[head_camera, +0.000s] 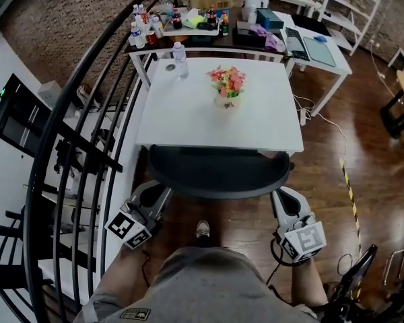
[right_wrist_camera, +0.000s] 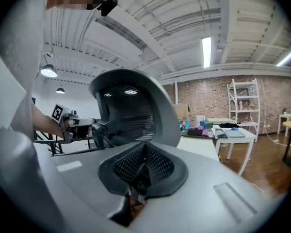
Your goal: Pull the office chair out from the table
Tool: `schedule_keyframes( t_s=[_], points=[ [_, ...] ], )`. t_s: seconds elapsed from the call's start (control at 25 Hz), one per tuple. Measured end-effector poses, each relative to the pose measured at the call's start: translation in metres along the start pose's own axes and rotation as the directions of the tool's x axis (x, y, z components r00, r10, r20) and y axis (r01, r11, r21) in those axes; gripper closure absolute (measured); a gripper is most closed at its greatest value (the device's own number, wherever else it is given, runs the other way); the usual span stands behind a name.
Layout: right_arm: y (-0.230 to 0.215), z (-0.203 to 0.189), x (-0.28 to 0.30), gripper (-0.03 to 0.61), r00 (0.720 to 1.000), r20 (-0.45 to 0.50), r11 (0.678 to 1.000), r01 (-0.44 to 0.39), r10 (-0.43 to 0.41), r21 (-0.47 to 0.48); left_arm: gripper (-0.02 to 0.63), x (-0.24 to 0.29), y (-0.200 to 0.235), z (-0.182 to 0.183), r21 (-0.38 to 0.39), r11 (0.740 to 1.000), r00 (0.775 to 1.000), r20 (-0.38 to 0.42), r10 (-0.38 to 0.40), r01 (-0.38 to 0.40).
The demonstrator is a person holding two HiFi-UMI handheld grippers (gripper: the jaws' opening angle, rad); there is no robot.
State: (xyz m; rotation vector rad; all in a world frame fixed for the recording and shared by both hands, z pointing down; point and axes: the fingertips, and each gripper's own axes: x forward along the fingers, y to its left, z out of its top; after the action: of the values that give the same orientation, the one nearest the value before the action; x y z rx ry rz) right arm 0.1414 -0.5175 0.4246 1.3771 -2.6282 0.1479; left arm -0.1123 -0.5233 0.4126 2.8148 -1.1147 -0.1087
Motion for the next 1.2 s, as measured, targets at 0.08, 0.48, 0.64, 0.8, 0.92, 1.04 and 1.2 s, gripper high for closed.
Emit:
schedule_keyframes(
  t_s=[0.08, 0.48, 0.64, 0.8, 0.92, 1.04, 1.2],
  points=[
    [-0.016, 0.008, 0.000, 0.571, 0.999, 0.011, 0.999, 0.032, -0.031, -0.012, 0.611, -0.003, 0.018, 0.009, 0.028, 0.999, 1.000, 0.009, 0.029, -0.029],
    [-0.046, 0.027, 0.013, 0.543, 0.999, 0.025, 0.997, 0.050, -0.048, -0.060, 0.598, 0.001, 0.063, 0.024, 0.107, 0.993, 0.998, -0.020, 0.055, -0.053],
    [-0.043, 0.028, 0.021, 0.376, 0.999, 0.010, 0.997, -0.030, 0.031, -0.072, 0.509, 0.005, 0.069, 0.023, 0.113, 0.993, 0.999, -0.049, -0.020, 0.025],
    [-0.042, 0.026, 0.032, 0.277, 0.993, -0.030, 0.989, -0.113, 0.111, -0.091, 0.491, 0.004, 0.067, 0.023, 0.128, 0.978, 0.984, -0.091, -0.155, 0.166],
    [-0.041, 0.031, 0.043, 0.250, 0.986, -0.039, 0.981, -0.167, 0.164, -0.096, 0.323, 0.002, 0.070, 0.021, 0.101, 0.965, 0.965, -0.130, -0.227, 0.240],
    [-0.041, 0.039, 0.052, 0.247, 0.980, -0.032, 0.974, -0.199, 0.196, -0.104, 0.291, 0.009, 0.075, 0.019, 0.111, 0.956, 0.954, -0.164, -0.253, 0.273],
    [-0.033, 0.041, 0.066, 0.247, 0.971, -0.054, 0.961, -0.240, 0.234, -0.137, 0.288, 0.033, 0.069, 0.017, 0.117, 0.935, 0.932, -0.186, -0.311, 0.336]
  ],
)
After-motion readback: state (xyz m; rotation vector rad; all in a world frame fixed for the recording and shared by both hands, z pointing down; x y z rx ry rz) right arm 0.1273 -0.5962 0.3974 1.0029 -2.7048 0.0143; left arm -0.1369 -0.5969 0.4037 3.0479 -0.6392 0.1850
